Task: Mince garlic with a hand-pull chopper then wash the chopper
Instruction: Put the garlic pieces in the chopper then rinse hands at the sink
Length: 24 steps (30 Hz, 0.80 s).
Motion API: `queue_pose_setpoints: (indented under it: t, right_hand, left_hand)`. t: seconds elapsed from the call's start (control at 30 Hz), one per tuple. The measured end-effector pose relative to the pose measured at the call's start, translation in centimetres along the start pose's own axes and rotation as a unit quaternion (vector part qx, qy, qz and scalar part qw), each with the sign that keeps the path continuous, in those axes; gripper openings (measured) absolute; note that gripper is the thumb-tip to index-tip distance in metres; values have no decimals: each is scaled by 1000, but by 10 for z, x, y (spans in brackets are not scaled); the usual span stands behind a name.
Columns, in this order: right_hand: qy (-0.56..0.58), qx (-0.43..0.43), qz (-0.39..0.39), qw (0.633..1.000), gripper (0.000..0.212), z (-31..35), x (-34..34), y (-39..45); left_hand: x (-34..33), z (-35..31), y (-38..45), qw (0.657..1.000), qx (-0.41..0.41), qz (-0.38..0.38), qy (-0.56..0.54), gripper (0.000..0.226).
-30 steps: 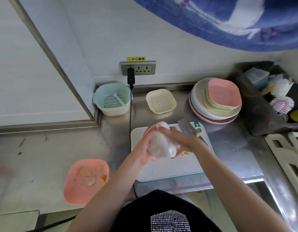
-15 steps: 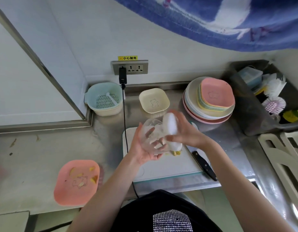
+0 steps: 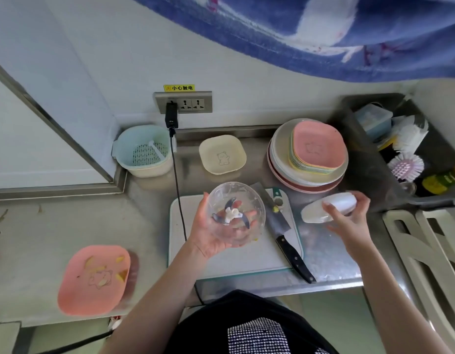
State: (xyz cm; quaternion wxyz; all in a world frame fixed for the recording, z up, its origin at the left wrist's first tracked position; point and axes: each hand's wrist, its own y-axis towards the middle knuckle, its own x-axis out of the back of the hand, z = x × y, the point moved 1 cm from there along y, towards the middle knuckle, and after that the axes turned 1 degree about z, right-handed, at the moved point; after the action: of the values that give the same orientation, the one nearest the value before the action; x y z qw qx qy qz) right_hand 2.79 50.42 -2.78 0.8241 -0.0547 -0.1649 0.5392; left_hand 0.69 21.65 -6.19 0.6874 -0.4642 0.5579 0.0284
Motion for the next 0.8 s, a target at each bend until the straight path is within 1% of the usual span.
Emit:
queue_pose_setpoints:
  t: [0.07, 0.13, 0.2, 0.27, 0.33, 0.4, 0.47, 0.53, 0.57, 0.6, 0.63, 0.67, 0.7, 0.77, 0.8]
  right_hand:
    - [-68, -9, -27, 997, 68, -15, 11, 3]
    - [-123, -25, -33, 992, 74, -33, 19, 5]
    - [-135, -45, -32, 989, 76, -52, 22, 6]
    - [-142, -62, -38, 987, 80, -68, 23, 5]
    - [-189, -70, -28, 979, 82, -81, 21, 5]
    - [-235, -67, -8, 970, 83, -87, 19, 5]
    - [-265, -63, 5, 962, 85, -90, 17, 9]
    - [-298, -44, -13, 954, 89, -81, 13, 12]
    - [-280, -23, -32, 959, 93, -71, 10, 12]
    - [-229, 6, -46, 972, 94, -54, 5, 10]
    - [-160, 36, -42, 986, 89, -36, 0, 8]
    - [-95, 58, -13, 994, 81, -14, -5, 5]
    - [-55, 60, 46, 996, 75, 4, -10, 3]
    - [-51, 30, 194, 979, 78, 31, -19, 2]
    - [-62, 11, 242, 968, 81, 36, -22, 3]
  left_hand:
    - [0, 4, 7, 1000, 0, 5, -13, 74]
    - [-1, 6, 11, 1000, -1, 13, -14, 73]
    - [0, 6, 15, 1000, -6, 21, 22, 74]
    - [1, 7, 17, 997, -3, 37, 62, 80]
    - [0, 8, 18, 996, 1, 48, 71, 82]
    - [-3, 8, 20, 996, -12, 30, 81, 77]
    - [-8, 8, 23, 993, -23, 4, 117, 75]
    - [-13, 11, 26, 989, -26, -15, 147, 77]
    - [-16, 12, 28, 987, -25, -15, 156, 78]
    - [-17, 13, 31, 986, -21, -10, 162, 81]
    - [-19, 14, 33, 986, -13, -3, 168, 85]
    - [-23, 14, 37, 984, -5, 4, 176, 87]
    - [-28, 14, 40, 983, 6, 10, 185, 87]
    - [-44, 16, 45, 975, 37, 37, 217, 80]
    - [-52, 18, 49, 966, 50, 53, 248, 76]
